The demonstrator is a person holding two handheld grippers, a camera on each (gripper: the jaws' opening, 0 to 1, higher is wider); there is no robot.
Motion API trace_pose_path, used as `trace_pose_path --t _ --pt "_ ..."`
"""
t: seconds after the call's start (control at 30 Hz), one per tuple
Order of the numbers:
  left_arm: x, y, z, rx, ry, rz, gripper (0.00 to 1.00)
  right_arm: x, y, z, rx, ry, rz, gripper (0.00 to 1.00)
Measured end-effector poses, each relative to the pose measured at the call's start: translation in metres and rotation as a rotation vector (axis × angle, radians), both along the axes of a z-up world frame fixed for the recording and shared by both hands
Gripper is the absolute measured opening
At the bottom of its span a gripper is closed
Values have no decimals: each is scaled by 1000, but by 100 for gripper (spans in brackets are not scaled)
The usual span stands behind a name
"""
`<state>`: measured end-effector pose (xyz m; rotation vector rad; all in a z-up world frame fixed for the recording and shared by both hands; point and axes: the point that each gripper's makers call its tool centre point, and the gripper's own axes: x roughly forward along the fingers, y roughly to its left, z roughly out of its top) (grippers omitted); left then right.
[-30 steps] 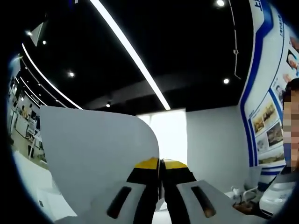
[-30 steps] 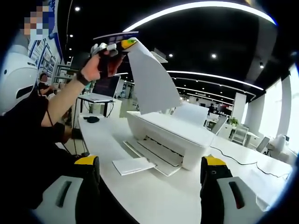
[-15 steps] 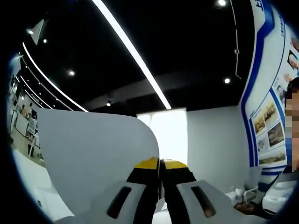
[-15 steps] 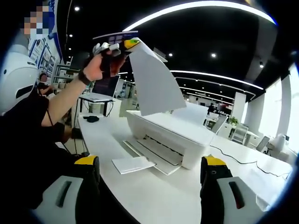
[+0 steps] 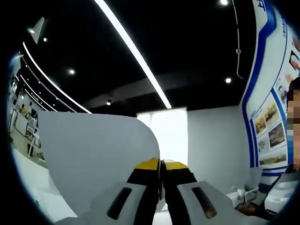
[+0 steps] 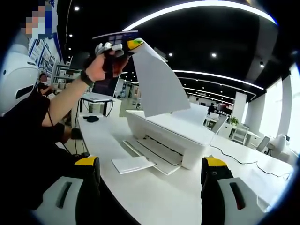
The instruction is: Remove the paper from the printer output slot and place it on top of the printer
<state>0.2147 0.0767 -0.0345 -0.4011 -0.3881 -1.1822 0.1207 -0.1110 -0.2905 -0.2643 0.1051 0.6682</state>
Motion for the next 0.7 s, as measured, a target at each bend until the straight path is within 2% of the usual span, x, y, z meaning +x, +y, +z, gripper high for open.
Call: trace_pose_path --t 0.53,0.7 --pt "4 -2 -9 9 20 -8 6 0 -1 0 -1 1 0 84" --pt "6 -3 -4 13 13 -6 6 0 0 0 -2 -1 0 84"
